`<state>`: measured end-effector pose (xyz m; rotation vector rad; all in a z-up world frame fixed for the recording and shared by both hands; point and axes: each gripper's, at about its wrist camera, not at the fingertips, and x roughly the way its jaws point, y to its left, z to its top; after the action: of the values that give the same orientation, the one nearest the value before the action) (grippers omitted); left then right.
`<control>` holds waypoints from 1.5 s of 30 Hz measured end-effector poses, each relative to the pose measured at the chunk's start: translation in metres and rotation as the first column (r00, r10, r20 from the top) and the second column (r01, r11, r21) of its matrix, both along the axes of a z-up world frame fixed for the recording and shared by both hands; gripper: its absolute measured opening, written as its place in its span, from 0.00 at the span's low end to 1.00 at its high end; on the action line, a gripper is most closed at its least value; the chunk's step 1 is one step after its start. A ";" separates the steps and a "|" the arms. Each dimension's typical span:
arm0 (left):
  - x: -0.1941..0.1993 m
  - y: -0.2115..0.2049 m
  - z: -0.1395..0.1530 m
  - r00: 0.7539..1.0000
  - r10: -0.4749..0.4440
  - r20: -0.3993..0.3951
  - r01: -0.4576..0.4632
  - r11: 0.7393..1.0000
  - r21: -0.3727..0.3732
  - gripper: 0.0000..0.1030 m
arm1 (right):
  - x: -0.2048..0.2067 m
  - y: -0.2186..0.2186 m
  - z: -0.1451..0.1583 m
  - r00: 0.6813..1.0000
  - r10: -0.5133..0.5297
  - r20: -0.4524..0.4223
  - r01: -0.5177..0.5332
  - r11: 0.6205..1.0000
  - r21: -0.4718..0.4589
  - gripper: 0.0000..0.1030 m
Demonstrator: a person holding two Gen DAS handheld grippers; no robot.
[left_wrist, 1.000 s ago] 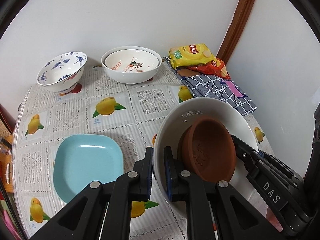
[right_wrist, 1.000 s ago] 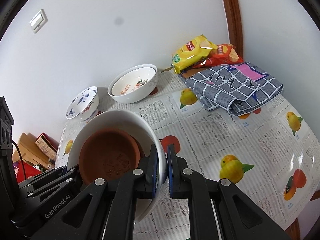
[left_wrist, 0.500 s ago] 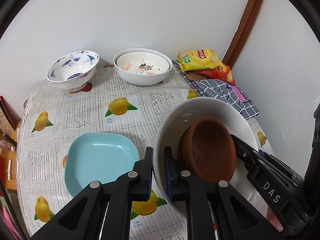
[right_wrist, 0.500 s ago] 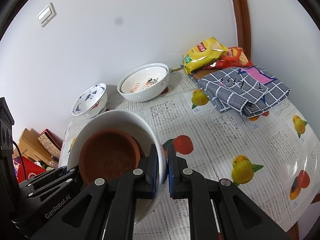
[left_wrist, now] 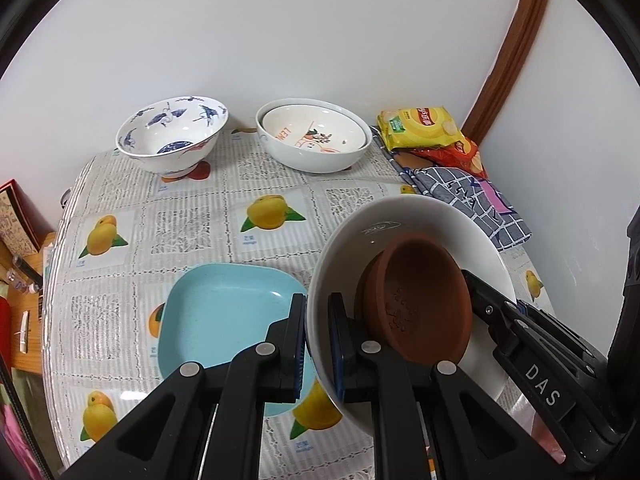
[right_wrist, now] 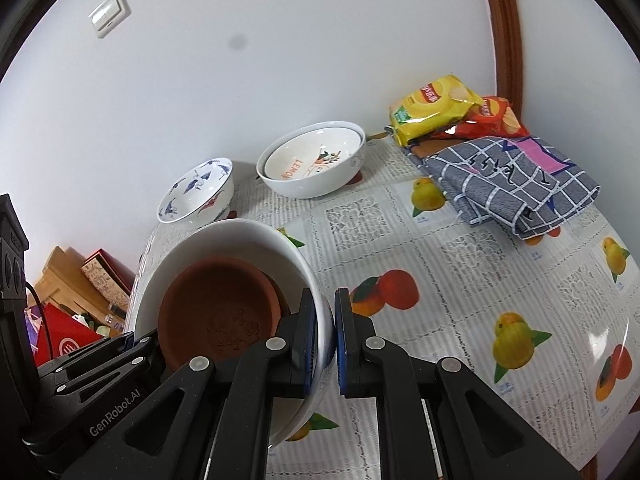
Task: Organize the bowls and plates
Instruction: 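Lift the white bowl with both tools and carry it toward the blue plate, then lower the white bowl onto the blue plate and open both tools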
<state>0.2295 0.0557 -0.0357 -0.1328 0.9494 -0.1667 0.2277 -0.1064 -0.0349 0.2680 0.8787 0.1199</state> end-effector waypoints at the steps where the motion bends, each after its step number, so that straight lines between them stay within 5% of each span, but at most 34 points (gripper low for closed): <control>1: 0.000 0.001 0.000 1.000 0.002 0.000 -0.002 1.000 -0.001 0.10 | 0.000 0.001 -0.001 1.000 0.001 -0.002 -0.001 1.000 0.003 0.09; 45: 0.013 0.063 -0.039 0.993 0.098 -0.065 -0.099 0.995 -0.015 0.11 | 0.027 0.059 -0.040 0.993 0.104 -0.051 -0.104 0.995 0.003 0.09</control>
<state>0.2426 0.1189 -0.0745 -0.2021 1.0029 -0.0801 0.2552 -0.0469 -0.0746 0.2269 0.9434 0.2107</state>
